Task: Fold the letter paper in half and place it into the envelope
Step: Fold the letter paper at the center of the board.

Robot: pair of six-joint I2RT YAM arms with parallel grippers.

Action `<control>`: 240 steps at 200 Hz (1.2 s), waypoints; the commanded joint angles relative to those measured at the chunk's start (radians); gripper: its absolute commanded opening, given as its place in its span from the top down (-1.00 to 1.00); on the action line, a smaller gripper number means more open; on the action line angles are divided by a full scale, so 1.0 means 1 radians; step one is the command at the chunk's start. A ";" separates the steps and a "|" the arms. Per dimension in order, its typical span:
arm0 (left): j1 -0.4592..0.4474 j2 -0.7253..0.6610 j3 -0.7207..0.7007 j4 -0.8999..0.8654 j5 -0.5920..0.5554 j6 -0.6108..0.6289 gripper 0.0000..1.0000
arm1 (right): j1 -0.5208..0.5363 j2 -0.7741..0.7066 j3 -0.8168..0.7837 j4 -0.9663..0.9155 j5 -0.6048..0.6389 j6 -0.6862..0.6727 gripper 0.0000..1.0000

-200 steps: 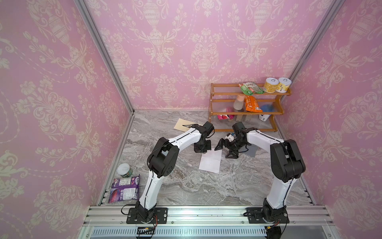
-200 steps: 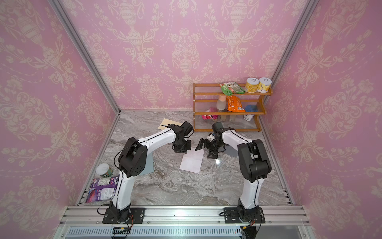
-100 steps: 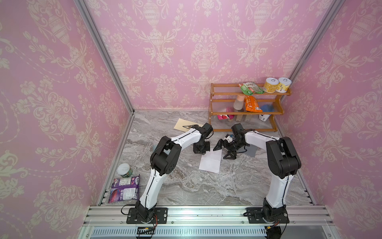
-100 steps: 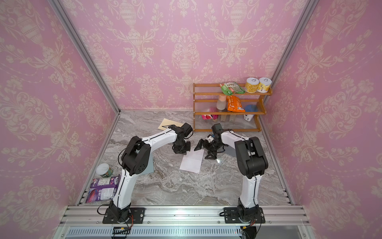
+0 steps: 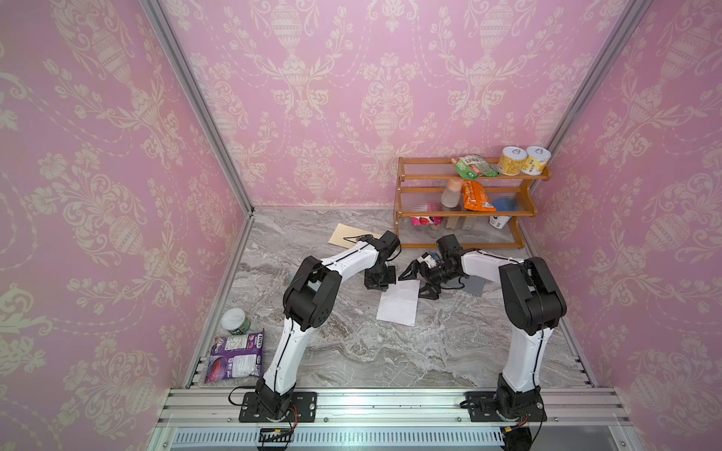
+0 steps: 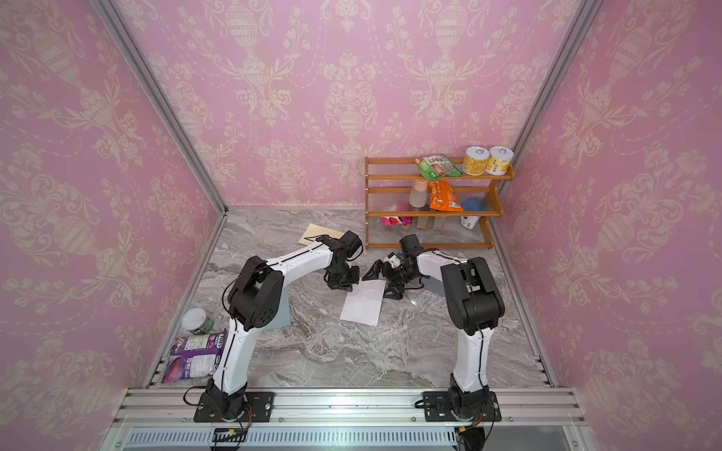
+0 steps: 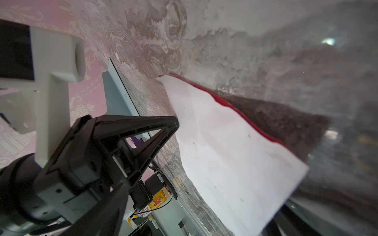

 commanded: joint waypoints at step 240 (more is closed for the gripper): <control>0.111 -0.424 -0.114 0.160 0.038 -0.373 -0.99 | -0.006 -0.106 0.159 0.375 0.183 0.679 1.00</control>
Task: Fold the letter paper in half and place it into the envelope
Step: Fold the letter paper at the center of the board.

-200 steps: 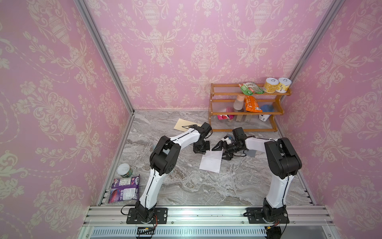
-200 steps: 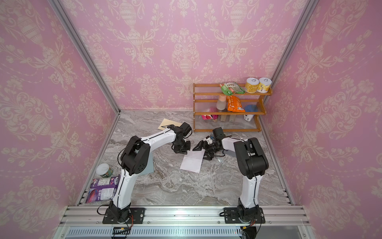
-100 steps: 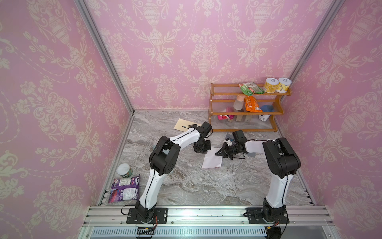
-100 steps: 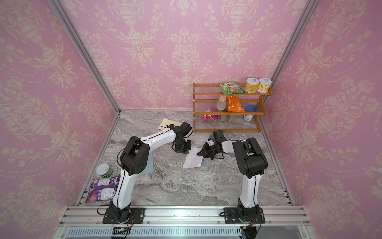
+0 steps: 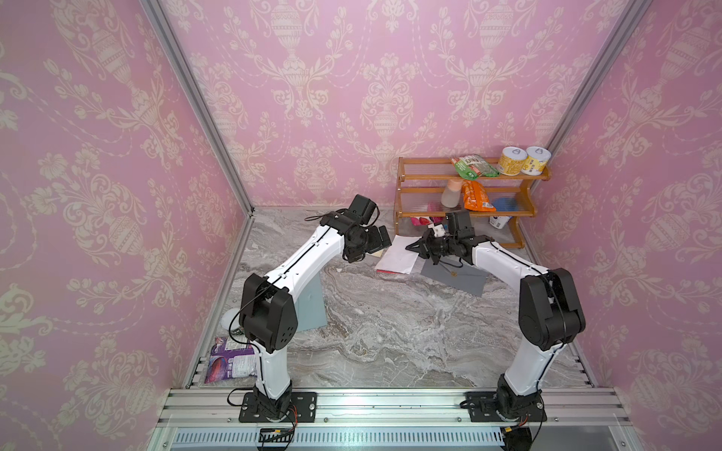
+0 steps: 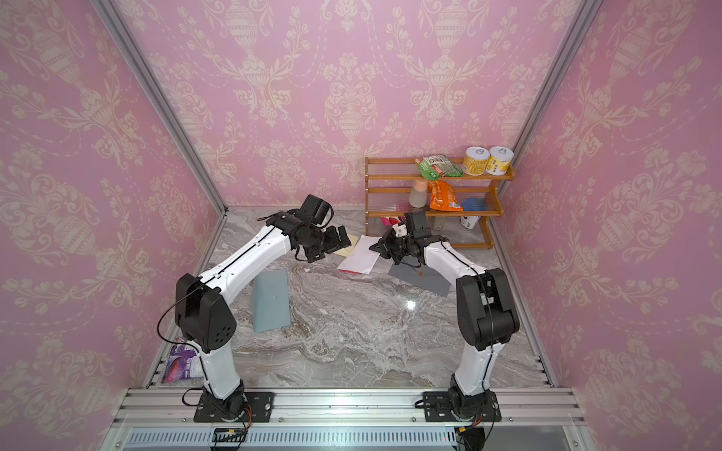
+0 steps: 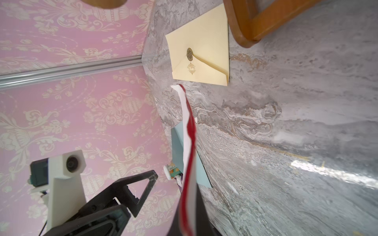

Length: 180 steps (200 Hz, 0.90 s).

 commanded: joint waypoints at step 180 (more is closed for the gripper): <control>-0.014 -0.272 -0.560 0.709 0.020 -0.525 -0.99 | 0.071 0.079 -0.167 0.688 0.139 0.615 1.00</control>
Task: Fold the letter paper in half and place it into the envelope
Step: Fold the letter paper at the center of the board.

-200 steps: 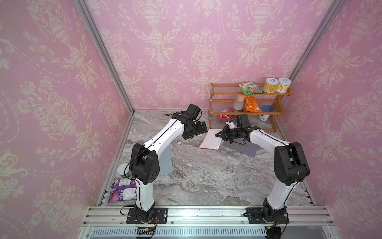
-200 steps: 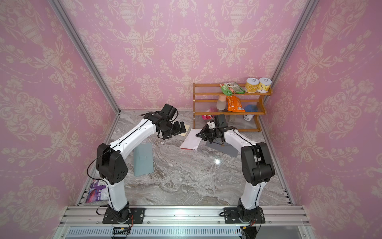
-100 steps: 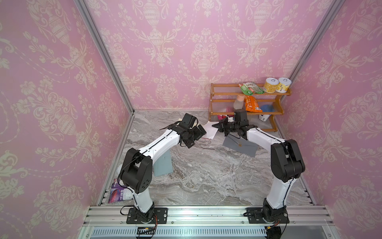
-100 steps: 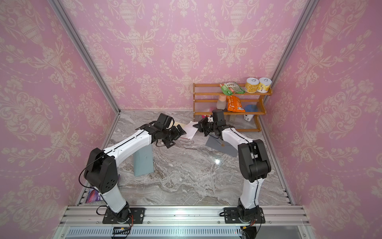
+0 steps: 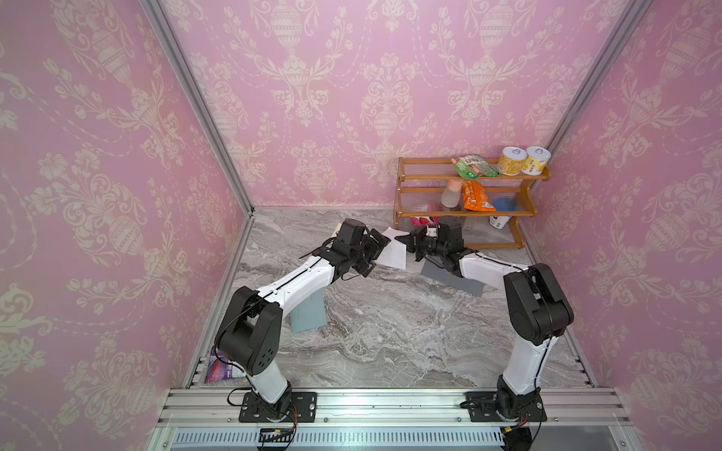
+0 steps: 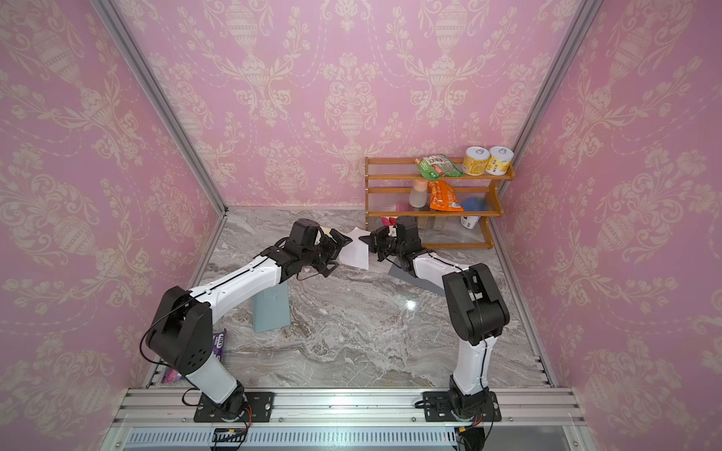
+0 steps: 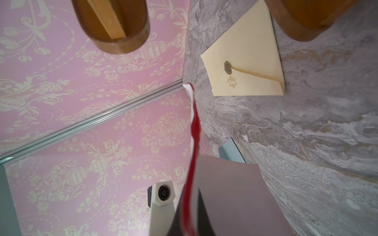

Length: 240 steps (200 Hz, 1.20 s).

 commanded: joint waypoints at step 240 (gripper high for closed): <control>-0.015 -0.008 0.045 -0.005 -0.055 0.097 -0.99 | -0.054 -0.128 -0.018 -0.066 -0.066 -0.083 1.00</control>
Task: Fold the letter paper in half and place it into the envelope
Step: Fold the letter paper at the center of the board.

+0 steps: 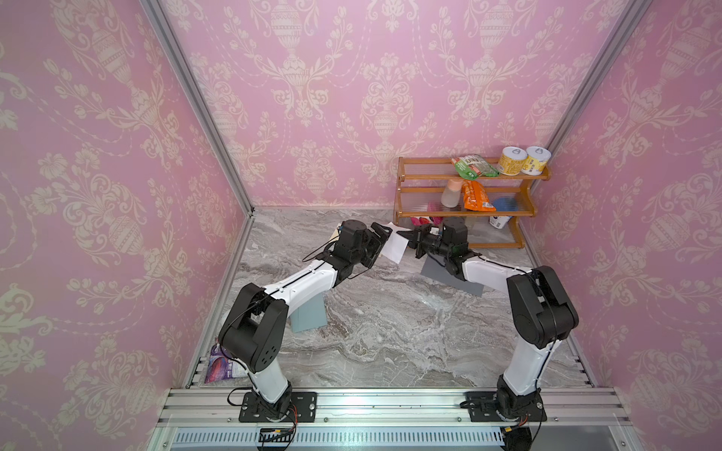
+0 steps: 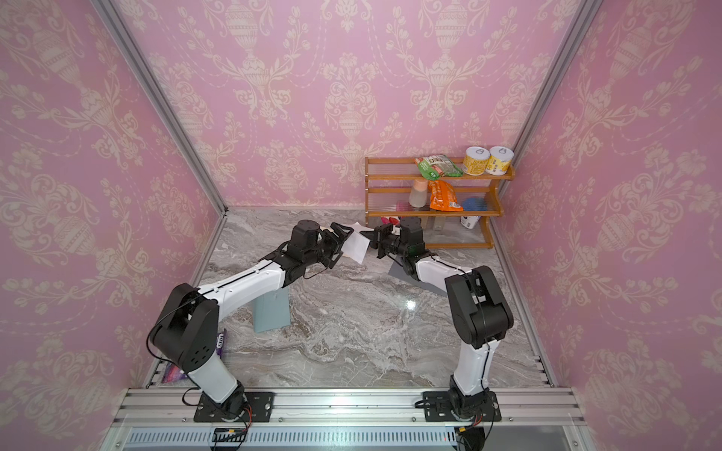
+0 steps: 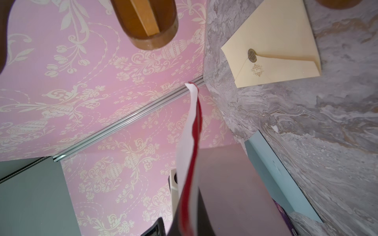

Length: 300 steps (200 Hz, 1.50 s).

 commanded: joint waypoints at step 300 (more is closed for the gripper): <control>0.015 0.090 0.054 -0.105 0.059 -0.056 -0.08 | 0.092 -0.050 -0.214 0.364 -0.114 0.025 0.31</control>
